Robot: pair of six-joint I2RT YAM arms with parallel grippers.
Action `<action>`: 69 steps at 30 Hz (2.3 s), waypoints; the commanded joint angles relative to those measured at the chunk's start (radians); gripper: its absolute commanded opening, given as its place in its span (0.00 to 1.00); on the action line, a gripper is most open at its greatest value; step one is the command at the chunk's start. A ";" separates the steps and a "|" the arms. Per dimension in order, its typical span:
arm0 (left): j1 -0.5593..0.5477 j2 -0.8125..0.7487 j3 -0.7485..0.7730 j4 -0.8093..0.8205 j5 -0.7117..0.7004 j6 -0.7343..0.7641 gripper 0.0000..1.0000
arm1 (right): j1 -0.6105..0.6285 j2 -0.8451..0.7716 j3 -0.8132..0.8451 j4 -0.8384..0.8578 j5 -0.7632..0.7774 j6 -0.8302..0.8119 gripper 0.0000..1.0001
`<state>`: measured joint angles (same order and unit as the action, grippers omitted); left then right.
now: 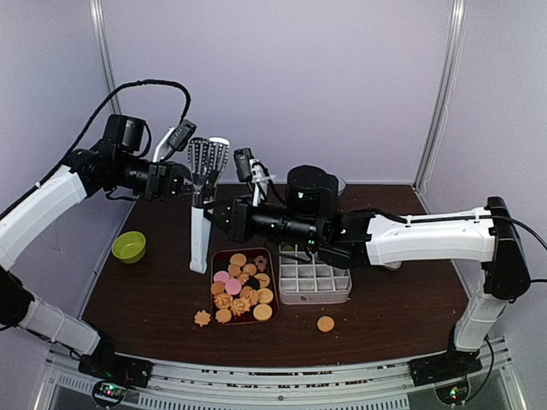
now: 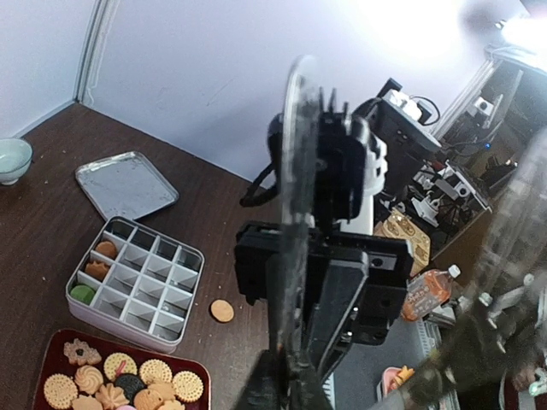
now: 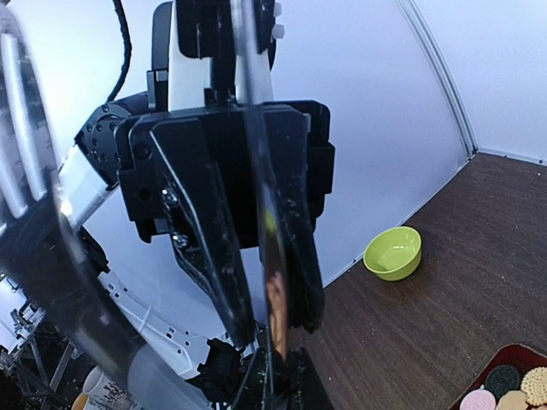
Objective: Pack the cookies
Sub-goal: Pass from the left arm to the right, then pass from the right arm to the left
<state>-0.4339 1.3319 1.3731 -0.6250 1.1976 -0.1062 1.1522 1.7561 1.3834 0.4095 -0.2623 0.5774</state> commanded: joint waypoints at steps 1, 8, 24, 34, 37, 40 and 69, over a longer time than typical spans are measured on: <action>-0.002 -0.015 0.042 -0.043 -0.022 0.075 0.32 | 0.001 -0.004 0.013 -0.084 -0.030 -0.017 0.00; 0.112 0.064 0.330 -0.675 -0.239 0.776 0.66 | -0.021 -0.076 0.056 -0.538 -0.016 -0.225 0.00; -0.220 0.051 0.309 -0.937 -0.754 1.203 0.44 | 0.011 0.243 0.631 -1.398 0.108 -0.489 0.00; -0.335 0.052 0.171 -0.857 -0.982 1.163 0.36 | 0.031 0.391 0.855 -1.549 0.139 -0.477 0.00; -0.355 0.065 0.156 -0.825 -1.020 1.140 0.30 | 0.033 0.421 0.889 -1.570 0.153 -0.465 0.00; -0.374 0.080 0.153 -0.809 -1.053 1.126 0.24 | 0.035 0.438 0.904 -1.579 0.163 -0.456 0.00; -0.025 0.056 0.091 -0.555 -0.393 0.731 0.00 | -0.184 -0.368 -0.101 -0.477 0.195 -0.140 1.00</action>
<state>-0.5938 1.4406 1.4647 -1.3018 0.3973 0.7818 1.0191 1.6283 1.5745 -0.6163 -0.0223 0.3004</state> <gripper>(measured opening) 0.009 0.993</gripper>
